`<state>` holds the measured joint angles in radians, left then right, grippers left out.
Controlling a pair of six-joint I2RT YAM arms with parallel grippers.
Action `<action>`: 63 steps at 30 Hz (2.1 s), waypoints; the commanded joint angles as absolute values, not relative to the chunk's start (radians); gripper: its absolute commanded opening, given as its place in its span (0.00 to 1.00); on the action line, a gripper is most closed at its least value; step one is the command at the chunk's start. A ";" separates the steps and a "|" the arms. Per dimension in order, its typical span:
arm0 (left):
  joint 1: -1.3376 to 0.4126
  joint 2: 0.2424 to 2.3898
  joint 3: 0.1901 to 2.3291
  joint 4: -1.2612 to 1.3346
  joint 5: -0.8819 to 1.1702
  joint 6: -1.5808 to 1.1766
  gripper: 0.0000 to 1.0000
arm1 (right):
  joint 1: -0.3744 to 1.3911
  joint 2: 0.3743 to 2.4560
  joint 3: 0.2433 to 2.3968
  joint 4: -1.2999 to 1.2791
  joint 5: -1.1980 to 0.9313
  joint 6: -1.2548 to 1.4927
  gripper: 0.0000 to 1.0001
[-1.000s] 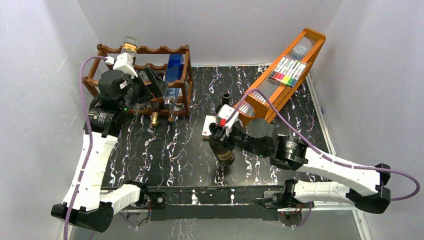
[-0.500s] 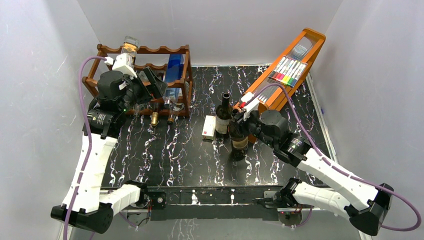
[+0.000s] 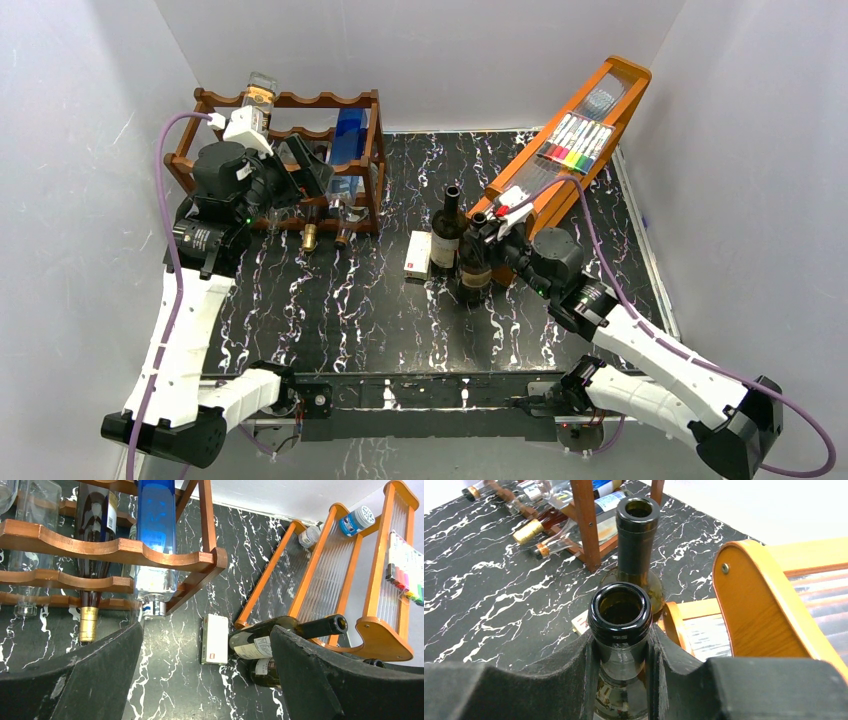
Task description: Take the wine bottle off the wine rack
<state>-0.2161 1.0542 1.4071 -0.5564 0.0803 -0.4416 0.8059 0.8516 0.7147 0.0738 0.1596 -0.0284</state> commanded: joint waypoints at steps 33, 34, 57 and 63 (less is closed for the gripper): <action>-0.215 1.055 1.447 -0.570 0.060 -0.405 0.98 | 0.740 0.802 0.637 0.335 0.207 0.010 0.72; -0.216 1.054 1.443 -0.571 0.061 -0.405 0.98 | 0.740 0.801 0.645 0.316 0.203 0.010 0.77; -0.206 1.317 1.683 -0.655 -0.216 -0.179 0.98 | 0.740 0.799 1.056 -0.118 0.147 0.076 0.98; -0.142 1.505 1.876 -0.641 -0.409 -0.075 0.98 | 0.740 0.882 1.152 -0.207 0.167 0.029 0.98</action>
